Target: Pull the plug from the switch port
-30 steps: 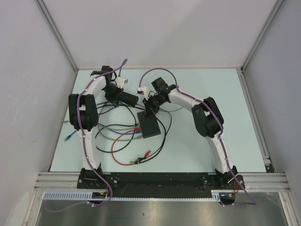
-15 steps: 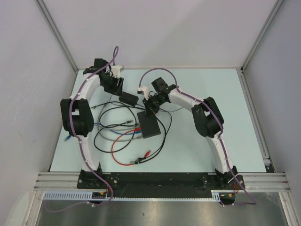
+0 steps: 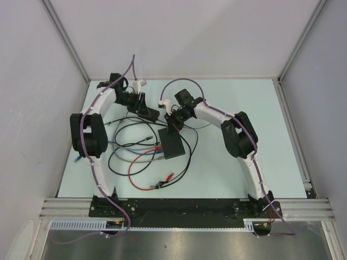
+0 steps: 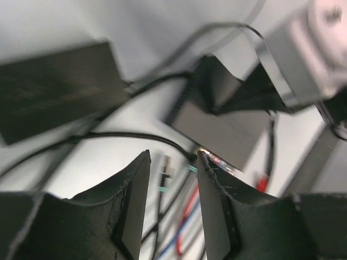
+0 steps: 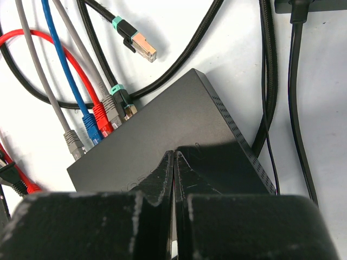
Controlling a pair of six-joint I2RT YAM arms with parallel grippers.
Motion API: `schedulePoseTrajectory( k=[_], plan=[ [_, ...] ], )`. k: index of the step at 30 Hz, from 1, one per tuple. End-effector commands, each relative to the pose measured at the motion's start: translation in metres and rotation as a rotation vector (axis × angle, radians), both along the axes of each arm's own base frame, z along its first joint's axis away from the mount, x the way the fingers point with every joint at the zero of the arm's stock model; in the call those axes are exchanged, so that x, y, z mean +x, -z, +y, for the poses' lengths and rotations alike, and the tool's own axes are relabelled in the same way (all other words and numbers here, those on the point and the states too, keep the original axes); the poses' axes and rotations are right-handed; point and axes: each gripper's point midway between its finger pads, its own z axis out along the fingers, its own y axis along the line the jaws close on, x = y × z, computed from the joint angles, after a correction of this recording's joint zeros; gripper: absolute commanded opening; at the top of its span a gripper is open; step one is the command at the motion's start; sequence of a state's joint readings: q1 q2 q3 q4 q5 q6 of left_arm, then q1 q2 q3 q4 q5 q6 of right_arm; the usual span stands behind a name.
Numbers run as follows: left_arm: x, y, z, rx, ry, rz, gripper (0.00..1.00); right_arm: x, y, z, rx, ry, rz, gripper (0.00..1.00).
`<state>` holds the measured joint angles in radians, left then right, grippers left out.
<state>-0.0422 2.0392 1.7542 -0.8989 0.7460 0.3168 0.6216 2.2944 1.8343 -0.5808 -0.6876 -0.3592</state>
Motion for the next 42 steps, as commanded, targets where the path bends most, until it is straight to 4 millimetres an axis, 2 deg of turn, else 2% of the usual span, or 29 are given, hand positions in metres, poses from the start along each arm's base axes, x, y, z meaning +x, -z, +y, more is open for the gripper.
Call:
schedulePoseTrajectory(
  k=[1, 2, 8, 15, 25, 32, 42],
  plan=[
    [-0.051, -0.008, -0.026, -0.221, 0.121, 0.112, 0.45, -0.005, 0.057, -0.037, -0.204, 0.049, 0.033, 0.00],
    [-0.060, -0.002, -0.028, -0.251, 0.128, 0.147, 0.45, -0.005, 0.056, -0.036, -0.200, 0.047, 0.030, 0.00],
    [-0.082, 0.035, -0.035, -0.263, 0.146, 0.269, 0.43, -0.006, 0.051, -0.038, -0.187, 0.044, 0.046, 0.00],
    [-0.085, 0.066, -0.034, -0.212, 0.136, 0.310, 0.43, -0.007, 0.050, -0.040, -0.192, 0.045, 0.047, 0.00],
    [-0.094, 0.088, -0.039, -0.197, 0.136, 0.391, 0.44, -0.007, 0.051, -0.041, -0.198, 0.044, 0.045, 0.00],
    [-0.096, 0.091, -0.048, -0.235, 0.145, 0.412, 0.45, -0.007, 0.052, -0.042, -0.207, 0.048, 0.038, 0.00],
    [-0.109, 0.096, -0.058, -0.256, 0.176, 0.461, 0.40, -0.007, 0.054, -0.043, -0.216, 0.049, 0.032, 0.00]
  ],
)
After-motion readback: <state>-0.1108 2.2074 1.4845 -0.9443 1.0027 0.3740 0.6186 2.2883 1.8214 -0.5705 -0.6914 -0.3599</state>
